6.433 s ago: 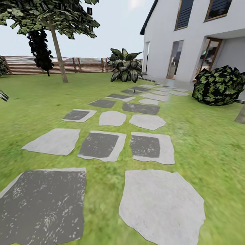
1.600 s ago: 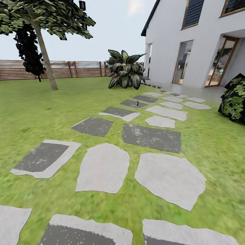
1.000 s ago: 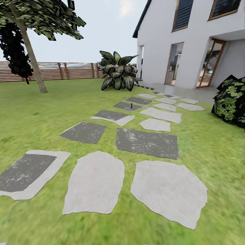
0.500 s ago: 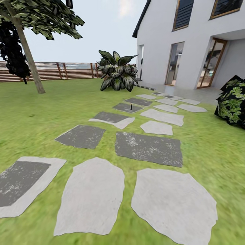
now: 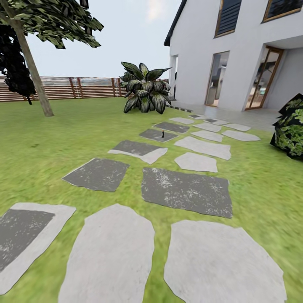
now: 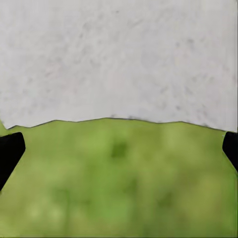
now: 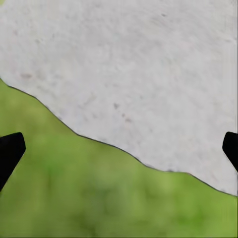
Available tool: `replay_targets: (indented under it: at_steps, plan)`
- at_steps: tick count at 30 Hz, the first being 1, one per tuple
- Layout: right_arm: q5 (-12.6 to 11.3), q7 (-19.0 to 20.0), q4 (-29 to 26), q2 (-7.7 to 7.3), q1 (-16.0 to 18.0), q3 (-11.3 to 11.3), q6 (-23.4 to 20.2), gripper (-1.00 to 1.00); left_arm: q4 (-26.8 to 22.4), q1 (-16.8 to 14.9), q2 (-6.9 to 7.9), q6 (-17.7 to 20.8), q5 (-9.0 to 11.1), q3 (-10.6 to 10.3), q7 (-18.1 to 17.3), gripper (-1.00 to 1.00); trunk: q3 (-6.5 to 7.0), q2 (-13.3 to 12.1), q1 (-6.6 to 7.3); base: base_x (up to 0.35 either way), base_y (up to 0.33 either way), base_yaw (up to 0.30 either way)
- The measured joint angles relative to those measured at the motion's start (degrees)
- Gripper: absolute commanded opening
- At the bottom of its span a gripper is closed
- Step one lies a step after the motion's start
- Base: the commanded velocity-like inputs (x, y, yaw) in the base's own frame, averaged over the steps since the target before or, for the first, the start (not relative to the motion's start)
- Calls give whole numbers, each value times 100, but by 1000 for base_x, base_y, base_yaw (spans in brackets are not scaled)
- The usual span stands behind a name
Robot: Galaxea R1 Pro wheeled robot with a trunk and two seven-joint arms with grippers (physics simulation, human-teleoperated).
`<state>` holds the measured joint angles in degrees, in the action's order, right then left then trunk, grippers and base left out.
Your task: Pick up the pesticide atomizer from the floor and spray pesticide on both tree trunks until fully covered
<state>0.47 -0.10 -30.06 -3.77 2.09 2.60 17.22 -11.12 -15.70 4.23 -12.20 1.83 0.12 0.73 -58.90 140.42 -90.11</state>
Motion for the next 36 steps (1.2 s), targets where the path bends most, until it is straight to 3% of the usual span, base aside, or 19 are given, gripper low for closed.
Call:
replay_targets:
  at_steps: [36]
  plan:
    - [-5, -3, -3, 7, 0, 3, 0, 100, 0, 0, -1, -9, 0, -1, 0, 100, 0, 0, 0, 339, 0, 0]
